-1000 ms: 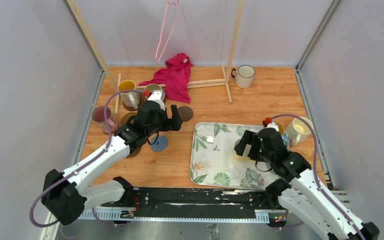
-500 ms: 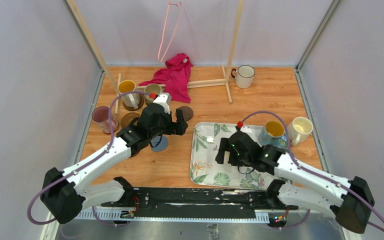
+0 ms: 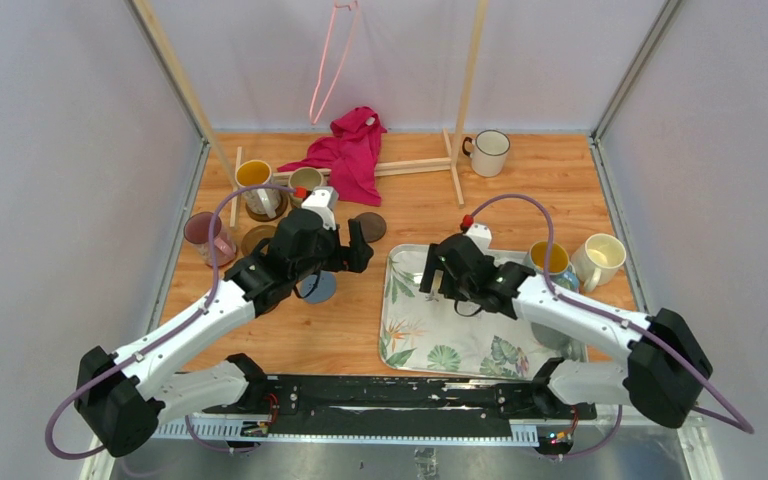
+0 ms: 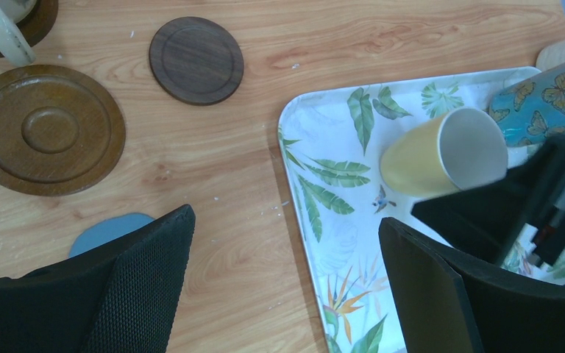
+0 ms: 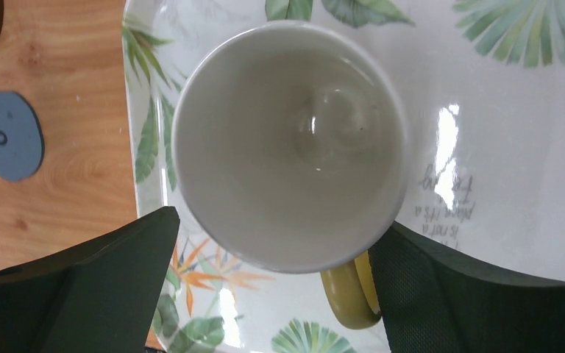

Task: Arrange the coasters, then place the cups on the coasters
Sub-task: Pick up the cup from the tray.

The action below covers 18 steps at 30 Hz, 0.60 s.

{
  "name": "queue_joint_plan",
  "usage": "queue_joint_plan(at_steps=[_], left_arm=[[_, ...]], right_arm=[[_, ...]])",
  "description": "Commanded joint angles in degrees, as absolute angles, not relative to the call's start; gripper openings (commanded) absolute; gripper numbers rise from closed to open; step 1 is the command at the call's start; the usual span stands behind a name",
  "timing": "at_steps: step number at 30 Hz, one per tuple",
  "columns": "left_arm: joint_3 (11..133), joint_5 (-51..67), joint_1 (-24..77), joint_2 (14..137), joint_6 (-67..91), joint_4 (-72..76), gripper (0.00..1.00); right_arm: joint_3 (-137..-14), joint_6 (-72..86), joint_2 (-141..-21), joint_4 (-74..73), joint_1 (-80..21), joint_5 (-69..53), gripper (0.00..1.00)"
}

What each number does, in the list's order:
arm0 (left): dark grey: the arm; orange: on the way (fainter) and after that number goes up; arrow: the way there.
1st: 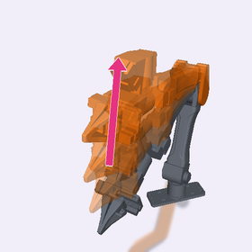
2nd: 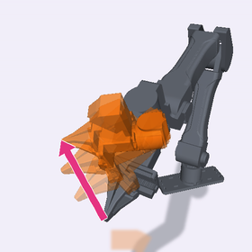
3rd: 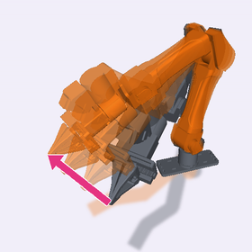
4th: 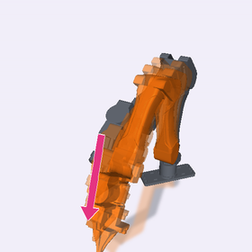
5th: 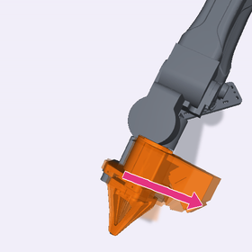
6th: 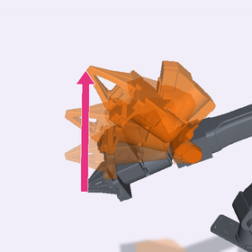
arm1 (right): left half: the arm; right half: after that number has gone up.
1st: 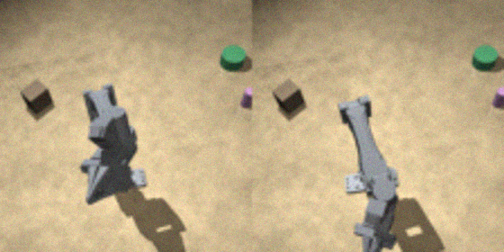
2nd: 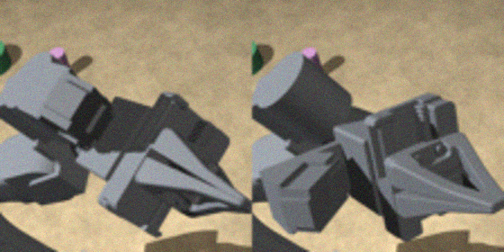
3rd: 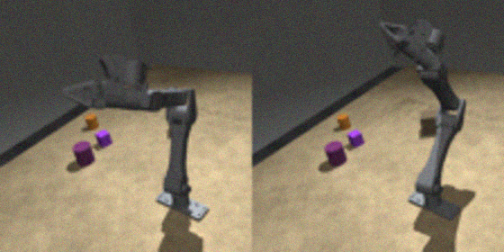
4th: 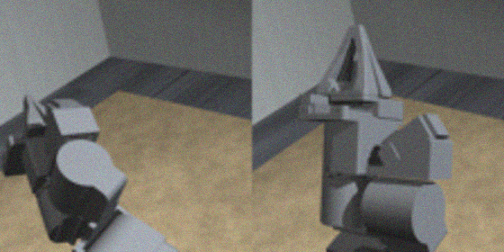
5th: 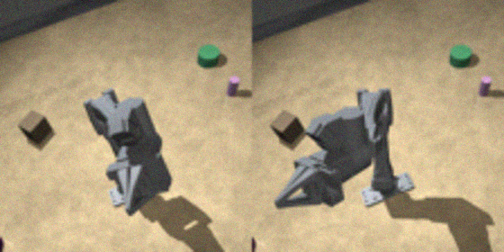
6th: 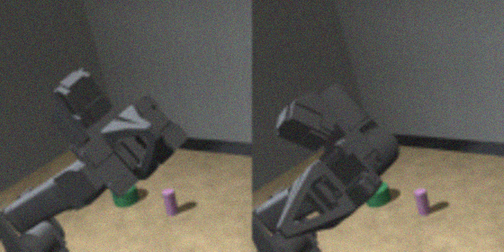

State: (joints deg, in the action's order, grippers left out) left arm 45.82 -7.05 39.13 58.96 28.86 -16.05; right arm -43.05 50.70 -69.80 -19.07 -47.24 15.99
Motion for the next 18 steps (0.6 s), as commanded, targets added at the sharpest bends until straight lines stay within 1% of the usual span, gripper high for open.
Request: queue_joint_plan(at_steps=[1,4,8,15,18], left_arm=[[45.23,-7.26,39.55,56.49,27.63,-17.98,1.00],[45.09,-7.66,39.55,55.19,27.51,-19.04,1.00],[44.53,-8.66,39.56,53.58,27.32,-20.61,1.00],[43.11,-7.40,40.10,52.51,29.11,-21.15,1.00],[42.88,-10.44,43.73,53.10,30.58,-21.34,1.00]], right_arm=[[-48.59,49.46,-74.98,-13.49,-46.03,13.81,1.00],[-51.41,50.44,-78.23,-13.45,-46.58,10.91,1.00],[-52.22,51.57,-80.27,-13.93,-47.60,9.78,1.00],[-51.90,50.97,-77.03,-18.29,-47.55,11.95,1.00],[-51.44,50.58,-74.97,-21.13,-47.48,13.76,1.00]])
